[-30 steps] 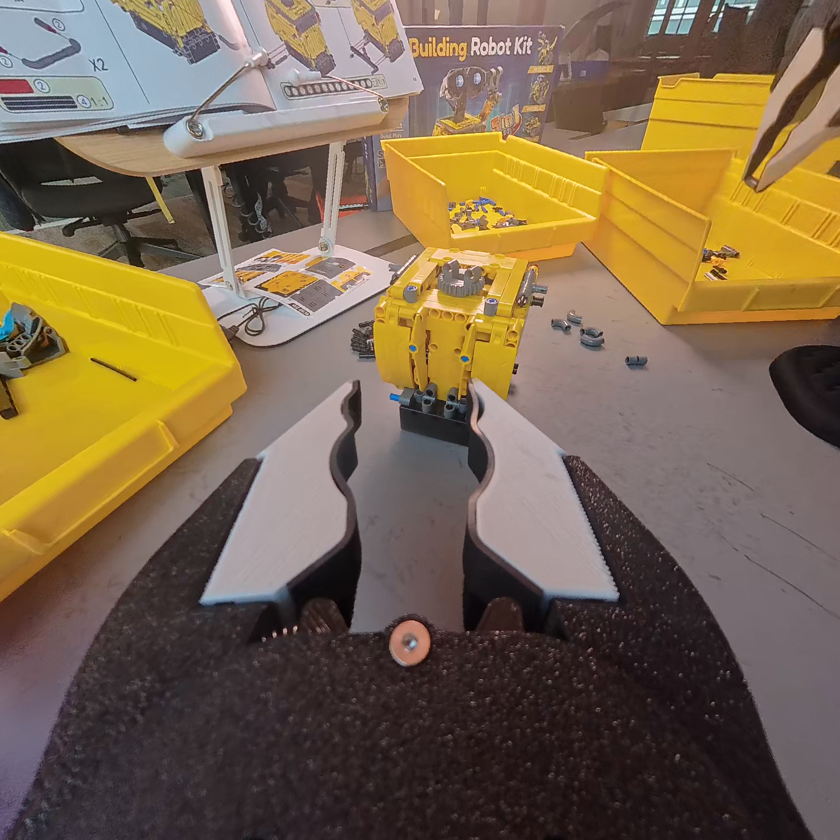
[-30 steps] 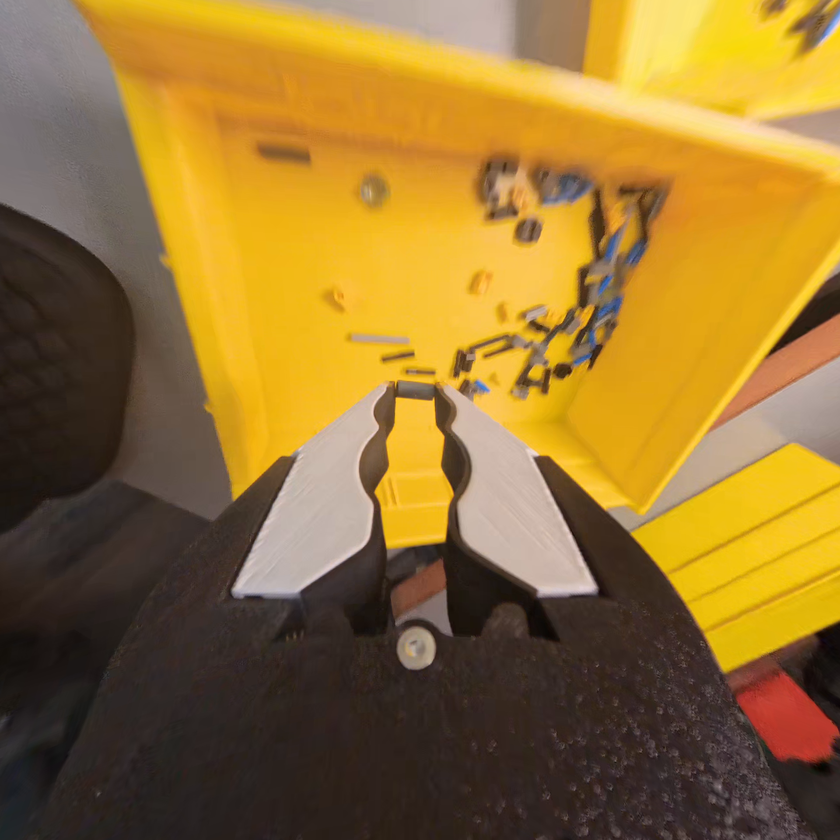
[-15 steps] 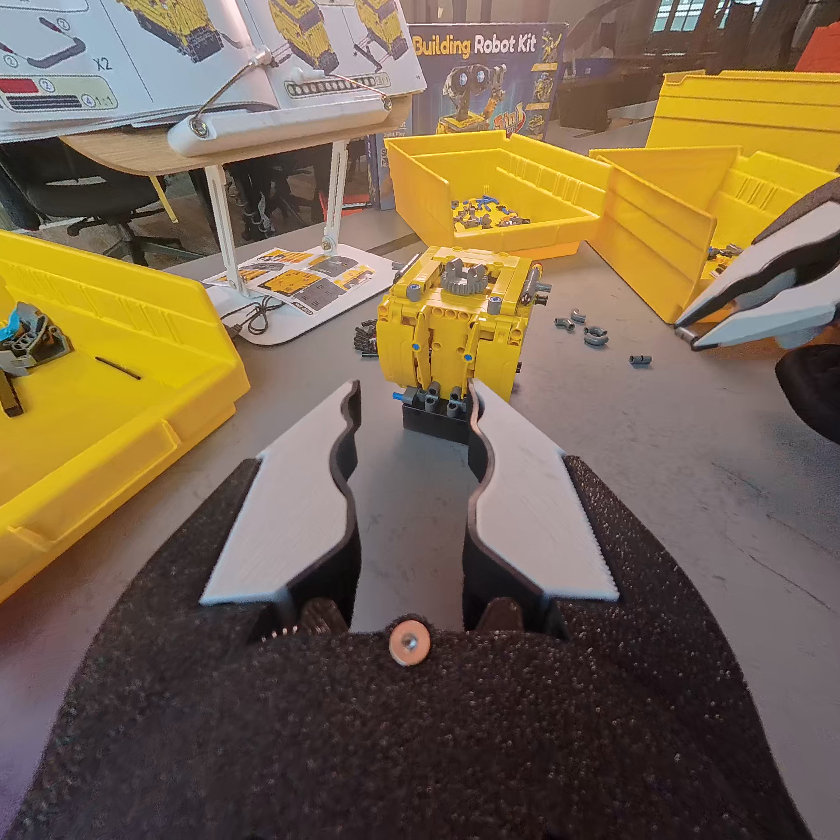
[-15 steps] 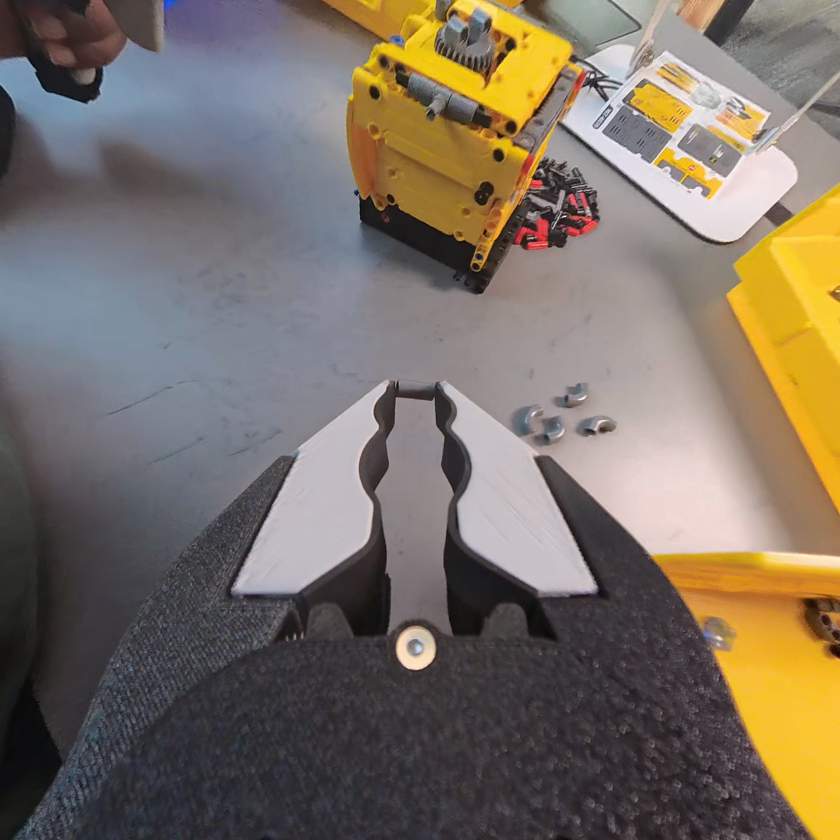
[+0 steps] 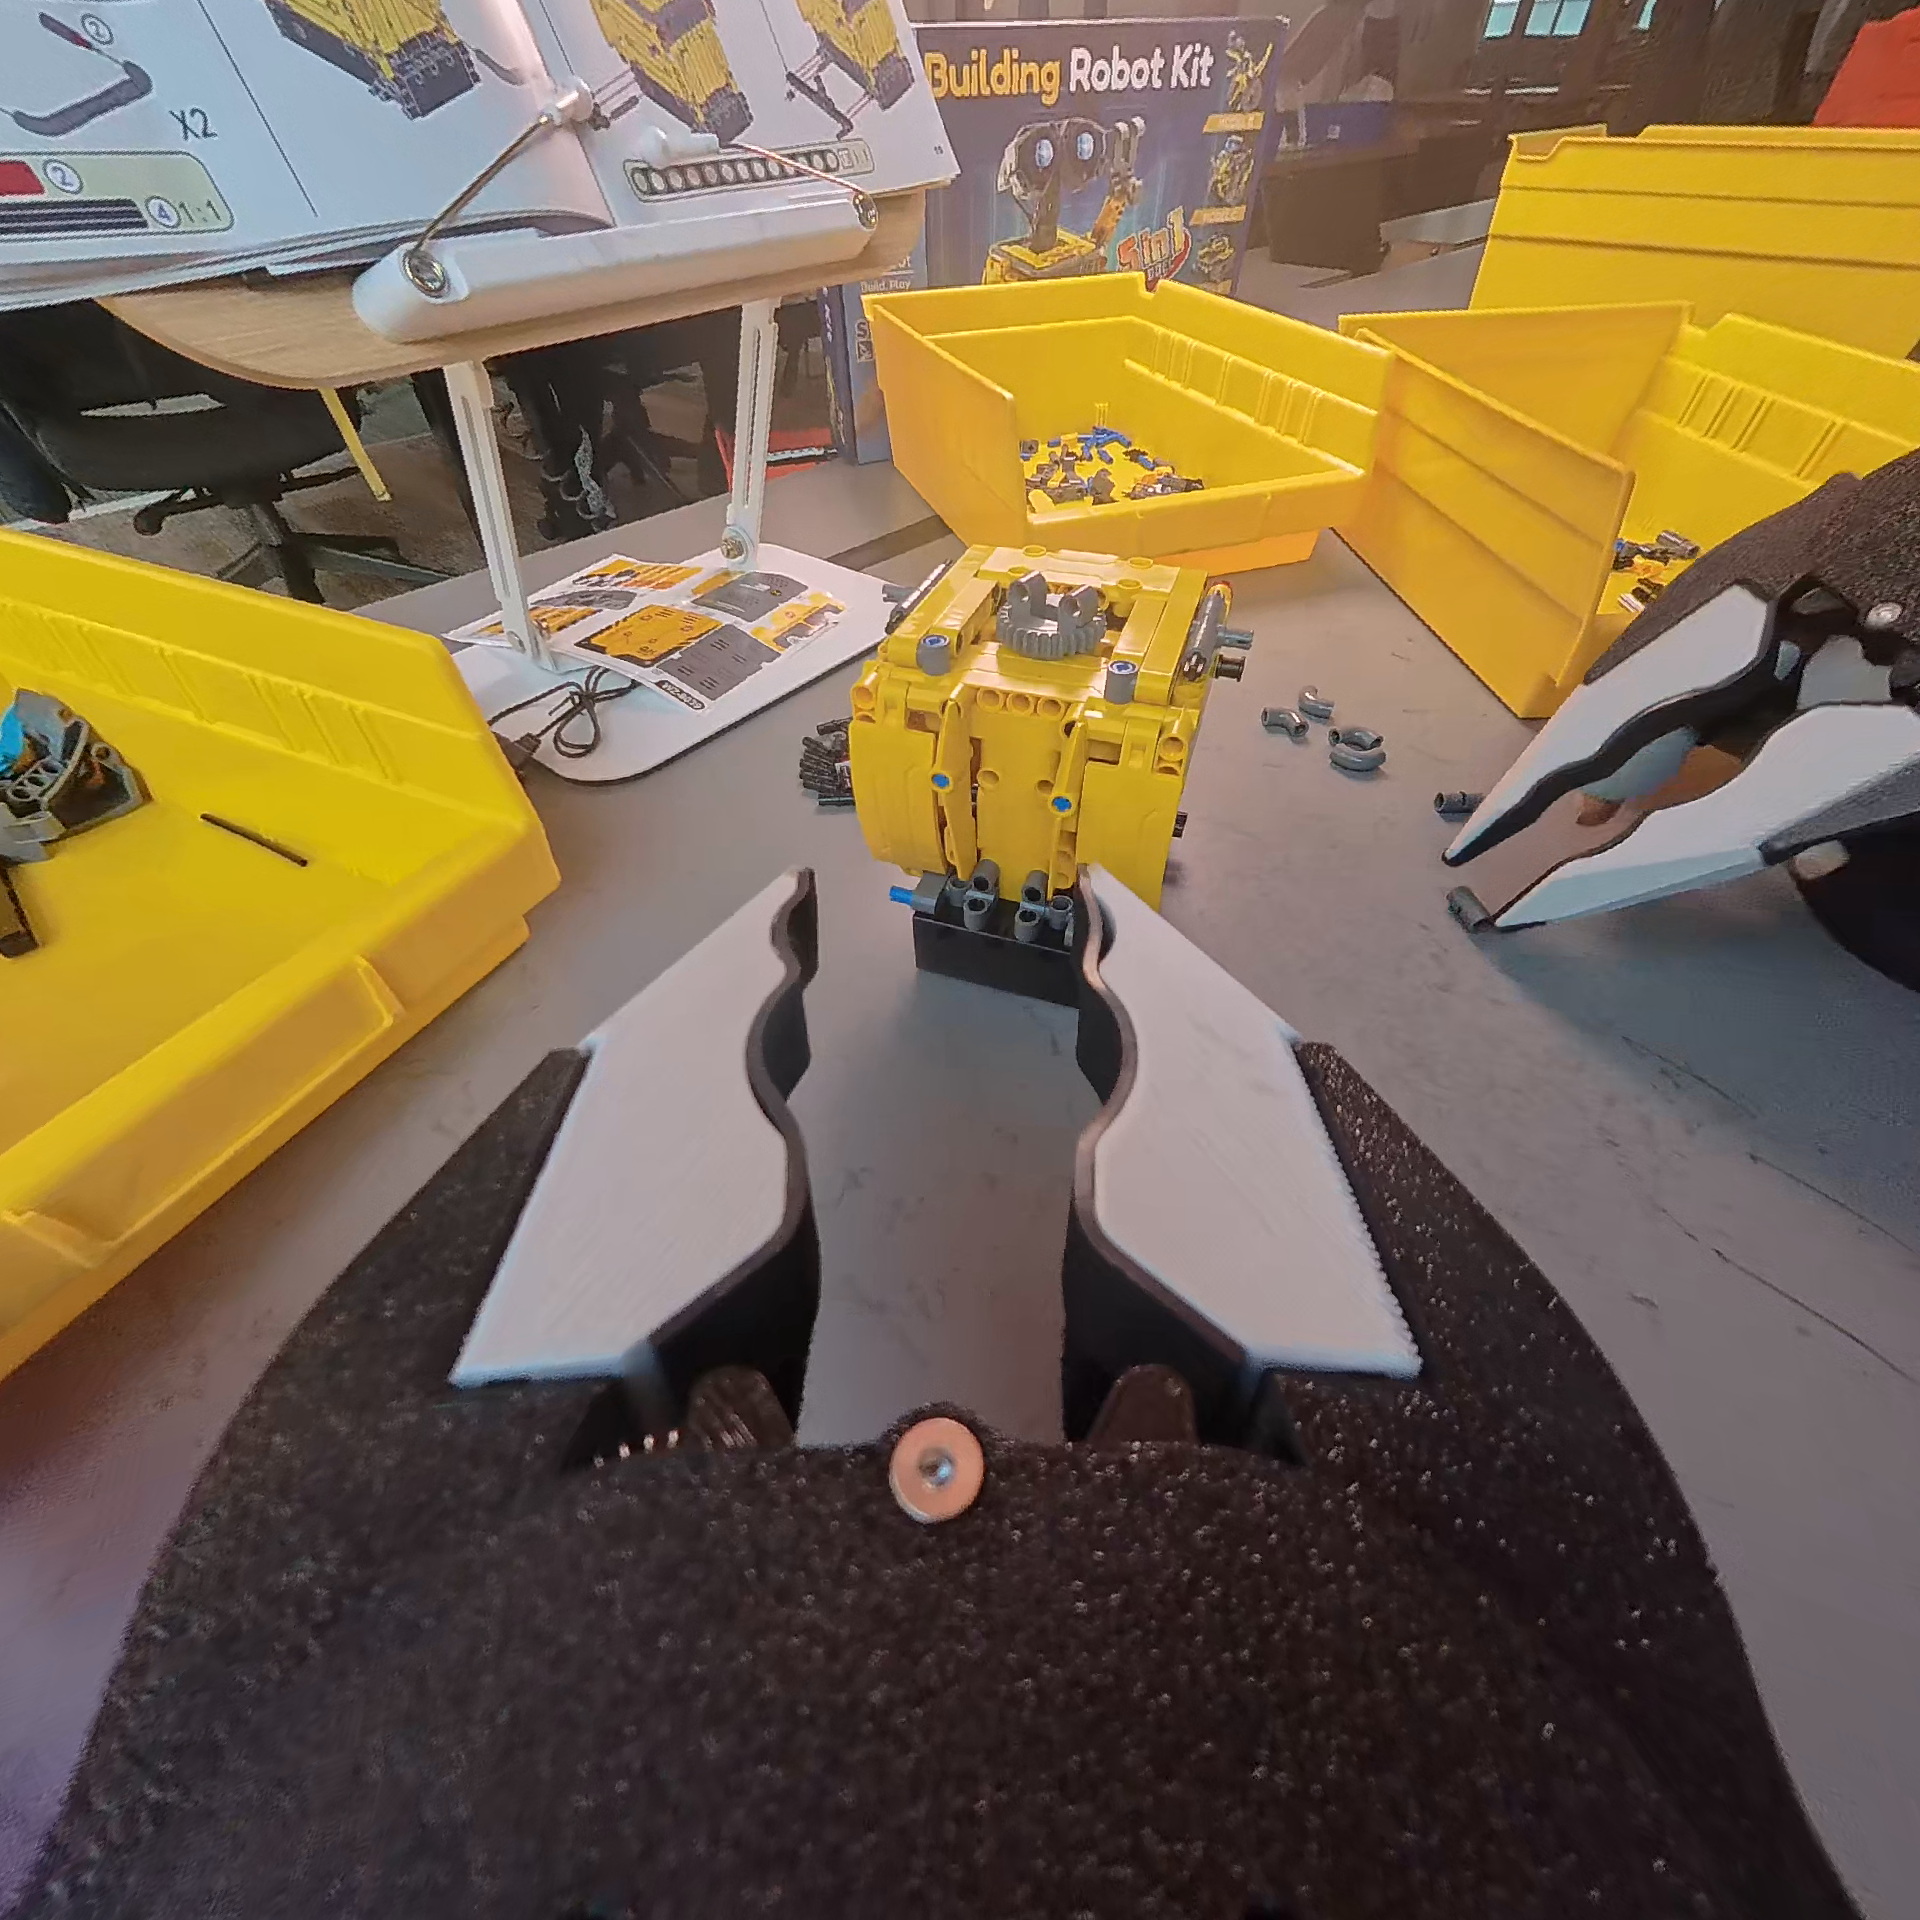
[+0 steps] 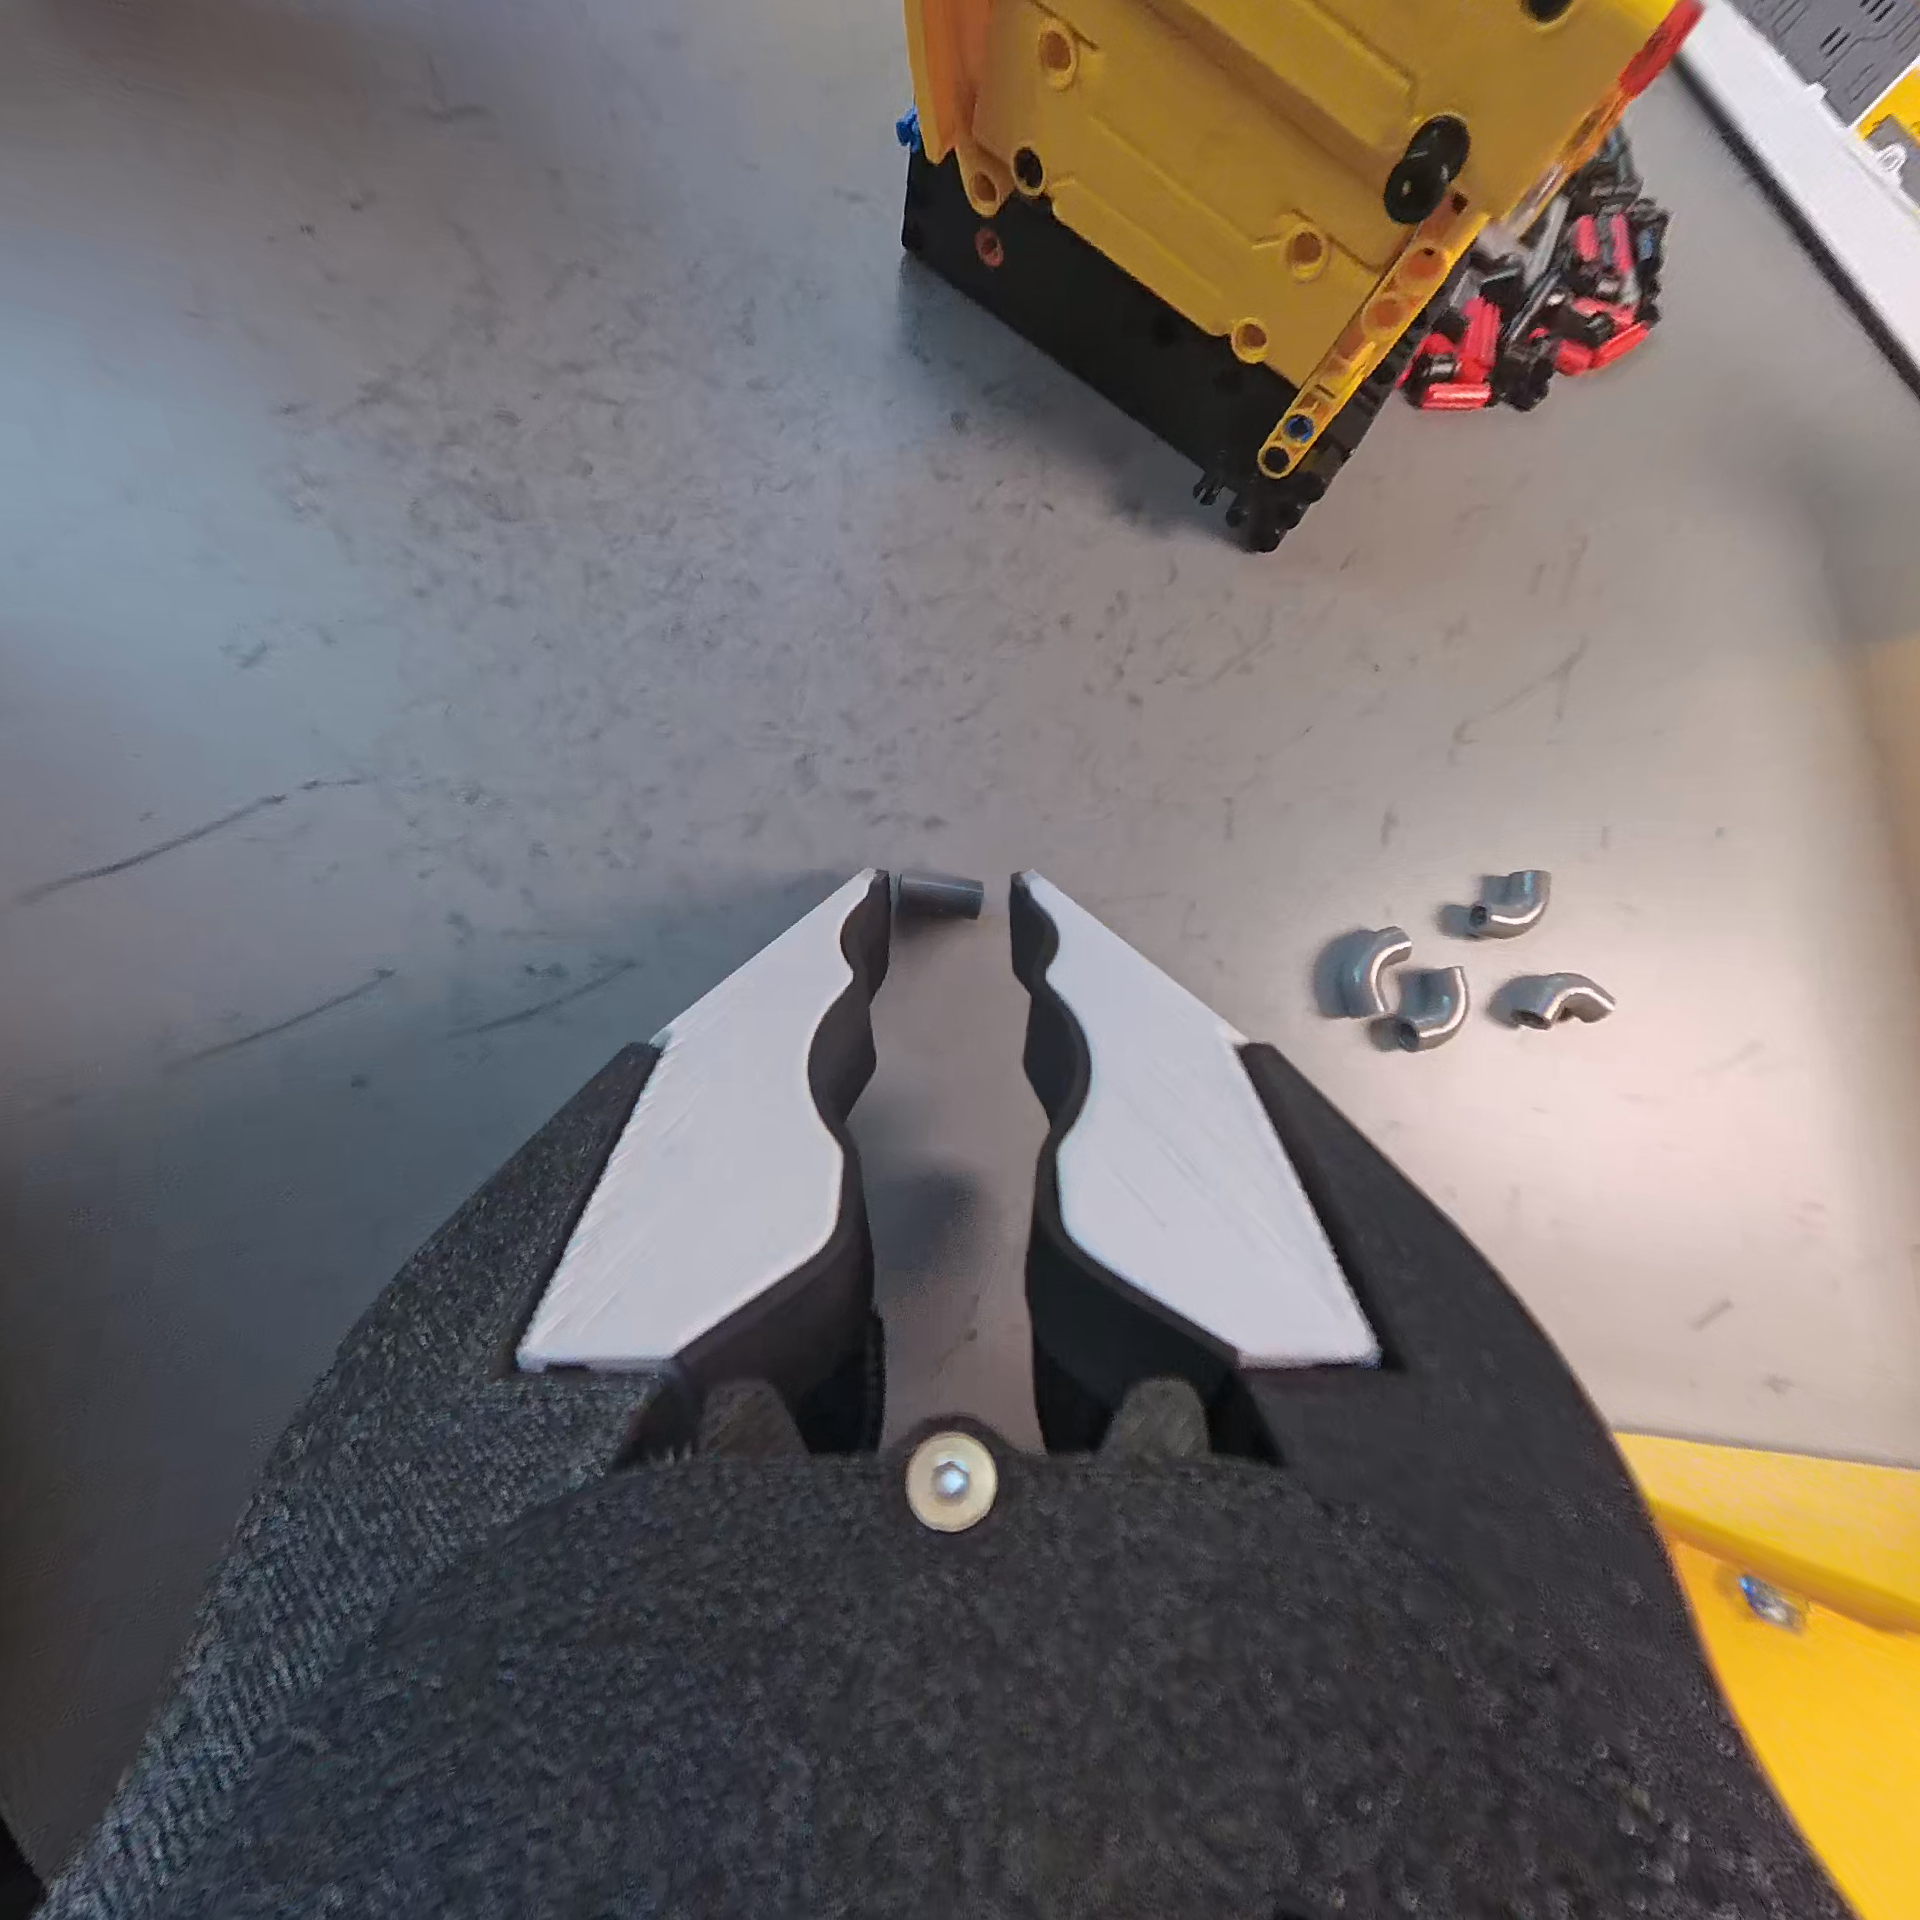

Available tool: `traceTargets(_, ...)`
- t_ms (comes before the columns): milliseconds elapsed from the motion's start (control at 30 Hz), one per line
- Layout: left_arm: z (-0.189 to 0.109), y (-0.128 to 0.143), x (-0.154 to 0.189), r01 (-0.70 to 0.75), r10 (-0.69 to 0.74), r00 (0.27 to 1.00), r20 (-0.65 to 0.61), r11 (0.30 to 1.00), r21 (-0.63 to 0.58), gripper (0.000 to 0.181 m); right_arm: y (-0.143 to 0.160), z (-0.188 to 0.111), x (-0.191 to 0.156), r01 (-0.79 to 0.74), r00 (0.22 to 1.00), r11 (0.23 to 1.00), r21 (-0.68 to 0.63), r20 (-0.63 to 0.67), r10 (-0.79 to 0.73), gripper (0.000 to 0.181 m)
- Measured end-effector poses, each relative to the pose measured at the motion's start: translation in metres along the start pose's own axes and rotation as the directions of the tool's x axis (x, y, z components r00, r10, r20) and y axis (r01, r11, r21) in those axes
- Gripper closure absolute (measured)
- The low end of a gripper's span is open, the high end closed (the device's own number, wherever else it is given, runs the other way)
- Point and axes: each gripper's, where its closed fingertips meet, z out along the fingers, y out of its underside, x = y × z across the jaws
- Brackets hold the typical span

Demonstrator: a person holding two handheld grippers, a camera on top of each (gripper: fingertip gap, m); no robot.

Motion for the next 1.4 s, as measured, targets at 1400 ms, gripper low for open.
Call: traceTargets(1400,0.013,0.023,-0.001,-0.015,0.016,1.0,0.004,0.996,-0.086,0.133,0.243,-0.173,0.24,0.04,0.993,0.457,-0.888,0.087,0.082,0.158)
